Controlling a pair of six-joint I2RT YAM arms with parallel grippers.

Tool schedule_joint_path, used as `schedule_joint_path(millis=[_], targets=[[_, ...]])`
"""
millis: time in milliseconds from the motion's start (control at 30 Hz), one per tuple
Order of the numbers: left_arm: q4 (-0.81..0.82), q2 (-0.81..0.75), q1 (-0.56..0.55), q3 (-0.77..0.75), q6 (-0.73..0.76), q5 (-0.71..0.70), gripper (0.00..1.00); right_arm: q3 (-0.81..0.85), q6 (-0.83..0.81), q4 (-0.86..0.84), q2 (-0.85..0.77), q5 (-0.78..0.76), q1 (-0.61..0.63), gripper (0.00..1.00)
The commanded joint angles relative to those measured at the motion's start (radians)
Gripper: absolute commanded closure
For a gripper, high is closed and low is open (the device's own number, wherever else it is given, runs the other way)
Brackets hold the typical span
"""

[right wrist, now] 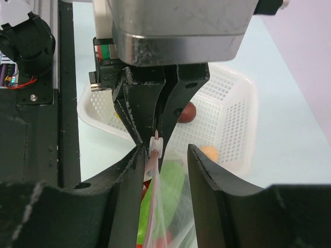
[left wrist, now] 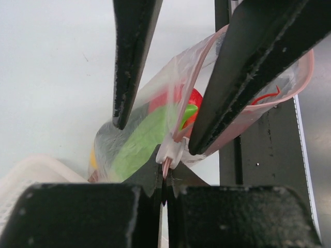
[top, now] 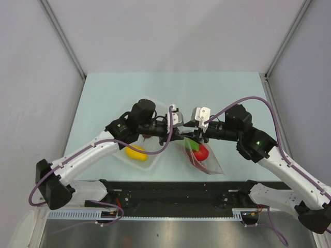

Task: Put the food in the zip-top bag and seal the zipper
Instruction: Zip the zipper food storage bag at the center of the board.

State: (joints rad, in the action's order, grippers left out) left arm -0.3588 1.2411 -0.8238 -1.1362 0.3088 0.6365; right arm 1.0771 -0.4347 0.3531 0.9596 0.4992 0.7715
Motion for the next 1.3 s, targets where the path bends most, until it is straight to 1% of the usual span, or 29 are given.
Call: schedule_joint_path(millis=[0,133,267,300,367,400,433,467,500,633,833,1067,1167,1200,1267], targets=[[0.003,-0.034,-0.015,-0.060,0.026,0.008,1.00,0.006,-0.035,-0.048,0.013,0.024,0.009,0.59],[-0.015,-0.031,-0.017,-0.083,0.026,0.015,1.00,0.004,-0.065,-0.016,0.014,0.036,0.020,0.61],[-0.014,-0.034,-0.015,-0.088,0.018,0.025,1.00,-0.003,-0.087,0.001,0.013,0.027,0.026,0.68],[-0.009,-0.035,-0.015,-0.088,0.016,0.031,1.00,-0.003,-0.088,0.001,0.014,0.025,0.028,0.72],[-0.008,-0.035,-0.017,-0.086,0.012,0.029,1.00,-0.002,-0.095,0.001,0.014,0.022,0.028,0.77],[-0.006,-0.037,-0.017,-0.088,0.009,0.029,1.00,0.000,-0.098,0.004,0.016,0.019,0.029,0.83],[-0.008,-0.037,-0.017,-0.089,0.007,0.026,1.00,0.000,-0.099,0.009,0.016,0.016,0.031,0.85],[-0.008,-0.040,-0.017,-0.089,0.007,0.026,1.00,0.003,-0.104,0.018,0.018,0.013,0.031,0.96],[-0.005,-0.043,-0.015,-0.089,-0.008,0.019,1.00,0.004,-0.107,0.026,0.018,0.006,0.029,1.00],[0.056,-0.100,-0.014,-0.042,-0.033,-0.027,1.00,0.015,-0.128,0.076,-0.004,-0.034,0.028,1.00],[0.092,-0.138,-0.005,0.004,-0.073,-0.064,1.00,0.027,-0.151,0.179,-0.055,-0.054,0.000,1.00],[0.112,-0.183,0.000,0.032,-0.036,-0.127,1.00,0.034,-0.177,0.267,-0.094,-0.047,-0.049,1.00],[0.109,-0.206,0.000,0.053,0.012,-0.109,1.00,0.030,-0.173,0.270,-0.111,-0.033,-0.063,1.00],[0.097,-0.204,-0.001,0.053,0.022,-0.103,0.98,0.032,-0.168,0.265,-0.113,-0.031,-0.063,1.00],[0.071,-0.193,-0.008,0.044,0.058,-0.097,0.85,0.037,-0.151,0.244,-0.110,-0.021,-0.061,1.00]])
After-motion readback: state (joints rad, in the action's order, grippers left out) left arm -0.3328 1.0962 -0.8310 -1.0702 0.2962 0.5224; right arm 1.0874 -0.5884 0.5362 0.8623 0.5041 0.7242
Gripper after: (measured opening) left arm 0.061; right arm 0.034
